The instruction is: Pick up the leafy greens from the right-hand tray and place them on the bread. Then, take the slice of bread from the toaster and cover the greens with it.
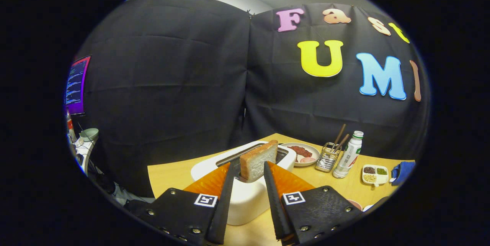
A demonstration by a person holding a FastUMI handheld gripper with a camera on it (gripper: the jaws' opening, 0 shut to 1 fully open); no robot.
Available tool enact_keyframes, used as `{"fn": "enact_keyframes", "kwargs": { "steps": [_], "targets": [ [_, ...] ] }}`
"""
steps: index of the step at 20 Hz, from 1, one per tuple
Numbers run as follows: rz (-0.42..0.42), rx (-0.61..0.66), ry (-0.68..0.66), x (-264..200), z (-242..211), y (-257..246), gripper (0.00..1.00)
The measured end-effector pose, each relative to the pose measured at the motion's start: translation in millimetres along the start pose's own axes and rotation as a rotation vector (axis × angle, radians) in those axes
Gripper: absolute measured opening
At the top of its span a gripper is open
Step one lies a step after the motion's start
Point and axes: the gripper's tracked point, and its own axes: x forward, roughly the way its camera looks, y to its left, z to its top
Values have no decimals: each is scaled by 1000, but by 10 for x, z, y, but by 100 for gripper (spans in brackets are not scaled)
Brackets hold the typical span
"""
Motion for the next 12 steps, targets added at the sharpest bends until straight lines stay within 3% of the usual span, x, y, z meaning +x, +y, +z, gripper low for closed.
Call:
{"fn": "enact_keyframes", "kwargs": {
  "steps": [9,11,12],
  "targets": [
    [-93,27,-1,392,-82,-74,47],
    [-114,25,-1,387,-99,-108,22],
    [-128,28,3,376,-102,-142,22]
  ]
}}
